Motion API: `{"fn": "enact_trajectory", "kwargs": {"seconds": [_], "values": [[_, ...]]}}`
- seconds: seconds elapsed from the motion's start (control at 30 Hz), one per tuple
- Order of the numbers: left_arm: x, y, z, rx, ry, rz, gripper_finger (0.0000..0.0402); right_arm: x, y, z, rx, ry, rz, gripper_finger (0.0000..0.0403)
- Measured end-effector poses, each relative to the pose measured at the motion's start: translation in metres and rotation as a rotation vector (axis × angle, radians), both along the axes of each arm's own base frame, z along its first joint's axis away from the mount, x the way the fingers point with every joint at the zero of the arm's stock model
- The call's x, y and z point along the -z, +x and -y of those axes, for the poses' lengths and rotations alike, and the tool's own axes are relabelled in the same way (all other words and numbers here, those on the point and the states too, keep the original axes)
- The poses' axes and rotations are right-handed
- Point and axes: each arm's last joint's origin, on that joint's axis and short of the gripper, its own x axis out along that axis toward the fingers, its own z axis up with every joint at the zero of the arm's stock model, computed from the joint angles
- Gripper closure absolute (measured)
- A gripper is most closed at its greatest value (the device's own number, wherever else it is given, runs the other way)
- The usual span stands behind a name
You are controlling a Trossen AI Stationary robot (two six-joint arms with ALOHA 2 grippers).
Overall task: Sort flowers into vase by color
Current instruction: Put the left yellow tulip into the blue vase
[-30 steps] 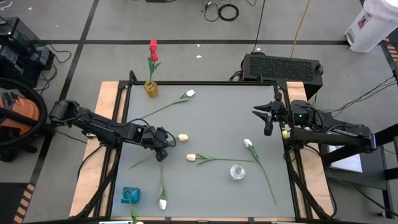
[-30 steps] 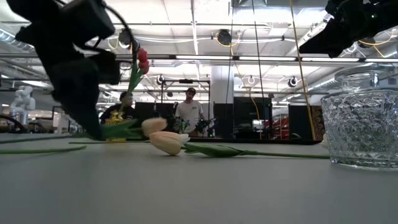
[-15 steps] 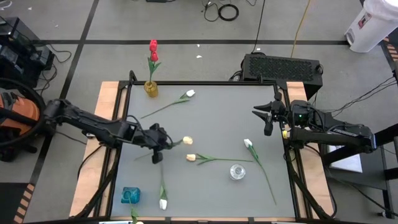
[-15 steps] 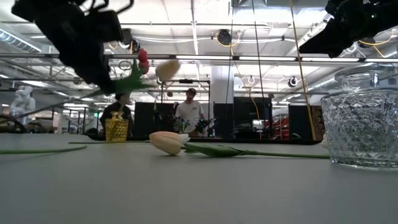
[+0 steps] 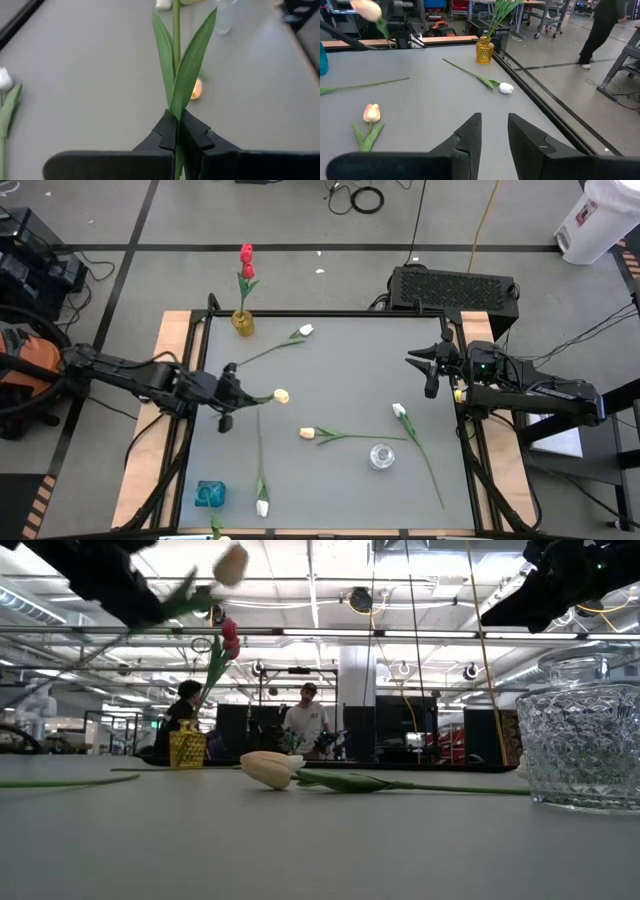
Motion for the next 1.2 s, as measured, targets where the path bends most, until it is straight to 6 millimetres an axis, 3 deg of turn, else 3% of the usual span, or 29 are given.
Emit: {"fn": "enact_trajectory", "kwargs": {"seconds": [0.27, 0.47, 0.8, 1.03, 1.2], "values": [[-0.027, -0.037, -0.002, 0.251, -0.029, 0.241, 0.0393, 0.0, 0.0, 0.0, 0.0, 0.0, 0.0, 0.0316], [-0.046, -0.054, 0.001, 0.483, -0.12, 0.439, 0.0393, 0.0, 0.0, 0.0, 0.0, 0.0, 0.0, 0.0316], [-0.058, -0.08, 0.002, 0.68, -0.287, 0.554, 0.0393, 0.0, 0.0, 0.0, 0.0, 0.0, 0.0, 0.0316], [-0.07, -0.089, 0.006, 0.872, -0.349, 0.657, 0.0393, 0.0, 0.0, 0.0, 0.0, 0.0, 0.0, 0.0316], [-0.066, -0.081, 0.014, 0.965, -0.374, 0.662, 0.0393, 0.0, 0.0, 0.0, 0.0, 0.0, 0.0, 0.0316]]}}
